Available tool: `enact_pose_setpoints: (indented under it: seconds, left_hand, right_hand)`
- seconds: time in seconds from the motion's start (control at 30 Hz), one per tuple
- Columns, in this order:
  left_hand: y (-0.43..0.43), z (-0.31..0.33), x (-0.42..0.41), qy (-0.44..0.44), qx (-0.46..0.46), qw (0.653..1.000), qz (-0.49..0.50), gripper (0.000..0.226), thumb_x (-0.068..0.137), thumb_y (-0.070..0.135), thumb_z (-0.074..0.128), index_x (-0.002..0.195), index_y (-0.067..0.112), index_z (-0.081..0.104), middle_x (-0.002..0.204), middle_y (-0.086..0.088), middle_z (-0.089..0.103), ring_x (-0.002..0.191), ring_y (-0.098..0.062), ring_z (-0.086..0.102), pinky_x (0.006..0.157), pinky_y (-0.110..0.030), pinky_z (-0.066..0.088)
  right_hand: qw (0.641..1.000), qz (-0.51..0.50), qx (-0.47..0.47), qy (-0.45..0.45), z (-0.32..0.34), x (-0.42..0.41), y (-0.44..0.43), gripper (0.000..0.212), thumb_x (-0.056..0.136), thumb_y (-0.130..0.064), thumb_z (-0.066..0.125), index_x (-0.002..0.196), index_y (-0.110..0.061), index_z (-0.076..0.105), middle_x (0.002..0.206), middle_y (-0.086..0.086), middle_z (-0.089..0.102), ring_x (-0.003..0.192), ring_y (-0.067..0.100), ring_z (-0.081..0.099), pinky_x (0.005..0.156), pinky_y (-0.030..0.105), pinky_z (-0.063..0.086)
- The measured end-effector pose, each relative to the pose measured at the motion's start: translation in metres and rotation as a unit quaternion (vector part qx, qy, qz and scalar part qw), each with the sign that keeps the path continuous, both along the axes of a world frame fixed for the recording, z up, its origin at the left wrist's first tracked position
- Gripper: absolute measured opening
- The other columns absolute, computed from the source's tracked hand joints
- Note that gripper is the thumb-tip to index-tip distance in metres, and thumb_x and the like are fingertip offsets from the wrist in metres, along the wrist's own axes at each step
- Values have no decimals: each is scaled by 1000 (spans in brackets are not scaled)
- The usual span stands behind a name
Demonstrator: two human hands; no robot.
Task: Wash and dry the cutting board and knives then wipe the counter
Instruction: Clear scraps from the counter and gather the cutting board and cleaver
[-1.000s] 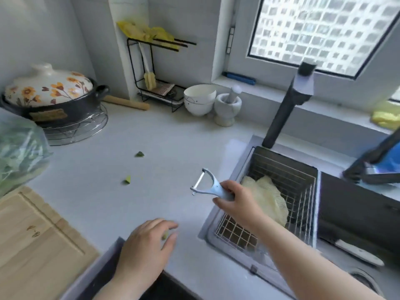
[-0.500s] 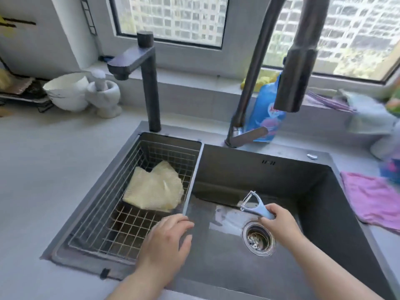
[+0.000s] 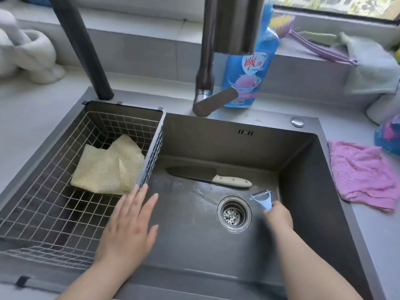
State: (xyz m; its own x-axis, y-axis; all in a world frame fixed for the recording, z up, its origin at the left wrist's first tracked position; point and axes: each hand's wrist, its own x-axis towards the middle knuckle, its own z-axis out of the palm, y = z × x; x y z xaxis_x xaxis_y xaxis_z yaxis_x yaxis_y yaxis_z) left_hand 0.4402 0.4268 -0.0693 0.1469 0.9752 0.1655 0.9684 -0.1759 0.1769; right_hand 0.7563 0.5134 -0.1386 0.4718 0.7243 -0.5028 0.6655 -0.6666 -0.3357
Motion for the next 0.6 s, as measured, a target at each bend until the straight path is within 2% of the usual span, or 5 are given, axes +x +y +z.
enact_pose_setpoints:
  seconds: [0.07,0.13,0.27,0.37,0.6]
  left_hand:
    - [2,-1,1,-9,-10,1000,11,56,73,33,35,122,7,41,125,-23,55,144,-8,-6,115,-25,-3]
    - [3,-1,3,-13,-24,999,19,56,73,33,35,123,8,40,126,-22,56,142,-4,-11,114,-24,-2]
    - [-1,-4,0,8,-26,1000,9,46,88,35,27,124,10,41,129,-20,53,142,-4,-9,114,-24,-1]
    - [1,-6,-1,-10,-32,999,11,60,95,48,5,122,12,44,128,-17,53,142,-2,-5,115,-25,0]
    - [7,-6,0,-19,-27,999,-2,57,94,50,9,119,14,46,127,-10,46,143,-3,2,116,-27,1]
  right_hand:
    - [999,-36,7,12,-11,2,0,3,87,-4,46,89,-6,47,109,21,60,82,30,47,68,28,34]
    - [998,-62,14,25,-19,4,1,11,87,-4,47,96,-1,53,112,24,58,85,32,49,69,28,33]
    - [996,-87,10,19,-32,2,3,22,88,-5,46,107,3,53,114,25,58,93,37,54,70,30,35]
    - [996,-81,20,2,-38,2,9,27,88,-4,46,113,5,51,116,25,56,104,40,55,75,34,41]
    - [996,-68,30,-50,-44,5,28,25,88,-1,45,109,7,54,117,25,54,111,40,50,85,39,44]
